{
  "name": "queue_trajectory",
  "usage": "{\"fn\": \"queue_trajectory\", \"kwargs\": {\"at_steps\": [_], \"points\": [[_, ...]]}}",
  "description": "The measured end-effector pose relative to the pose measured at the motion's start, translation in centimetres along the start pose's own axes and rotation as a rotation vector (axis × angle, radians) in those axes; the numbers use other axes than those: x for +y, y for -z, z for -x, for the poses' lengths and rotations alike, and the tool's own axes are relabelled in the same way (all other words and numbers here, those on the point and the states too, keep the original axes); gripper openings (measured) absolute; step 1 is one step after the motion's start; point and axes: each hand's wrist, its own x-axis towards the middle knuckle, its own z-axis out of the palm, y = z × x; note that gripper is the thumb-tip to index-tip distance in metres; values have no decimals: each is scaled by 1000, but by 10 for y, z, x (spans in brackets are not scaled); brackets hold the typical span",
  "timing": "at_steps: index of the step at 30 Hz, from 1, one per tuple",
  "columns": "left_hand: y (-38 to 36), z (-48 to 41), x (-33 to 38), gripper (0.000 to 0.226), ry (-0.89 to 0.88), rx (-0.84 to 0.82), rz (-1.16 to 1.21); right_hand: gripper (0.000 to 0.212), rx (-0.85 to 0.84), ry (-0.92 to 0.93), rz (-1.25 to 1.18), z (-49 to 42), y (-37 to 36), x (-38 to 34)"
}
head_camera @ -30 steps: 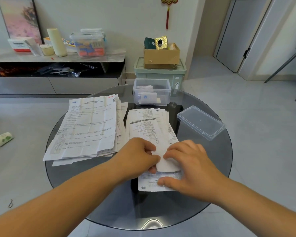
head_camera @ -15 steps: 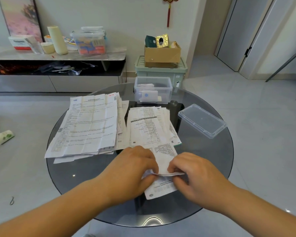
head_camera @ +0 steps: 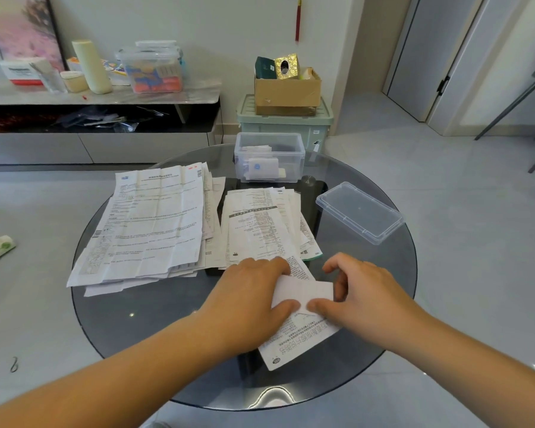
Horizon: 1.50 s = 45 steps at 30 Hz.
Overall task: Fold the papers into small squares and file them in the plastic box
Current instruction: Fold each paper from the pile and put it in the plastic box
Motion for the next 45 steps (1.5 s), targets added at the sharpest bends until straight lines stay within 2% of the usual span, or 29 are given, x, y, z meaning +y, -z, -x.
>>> {"fn": "queue_trajectory", "kwargs": {"at_steps": [5, 13, 18, 23, 28, 33, 35, 37, 41, 43, 45], "points": [[1, -10, -3, 50, 95, -89, 56, 50, -34, -32, 20, -7, 4, -1], [23, -19, -5, 55, 120, -238, 147, 44, -170, -54, -72, -9, 13, 2], [18, -23, 1, 46, 120, -196, 119, 47, -179, 44, -84, -13, 14, 3], [15, -24, 4, 32, 99, -135, 125, 36, -156, 185, -93, -10, 9, 6], [16, -22, 3, 26, 109, -82, 212, 41, -10, 213, -97, -6, 5, 6], [16, -21, 3, 13, 116, -96, 317, 23, -21, 262, -52, -9, 2, 9], [17, -21, 1, 12, 130, -103, 360, 30, 3, 290, 1, -8, 1, 10], [17, -20, 3, 14, 157, -131, 382, 39, 6, 332, 76, -7, 1, 7], [20, -19, 5, 18, 223, -237, 531, 54, -101, 362, 87, -2, -2, 0], [26, -17, 5, 19, 248, -326, 609, 51, -62, 376, 83, 0, -3, 1], [31, -13, 3, 27, 233, -402, 604, 39, -28, 403, 68, 2, -4, 4]]}}
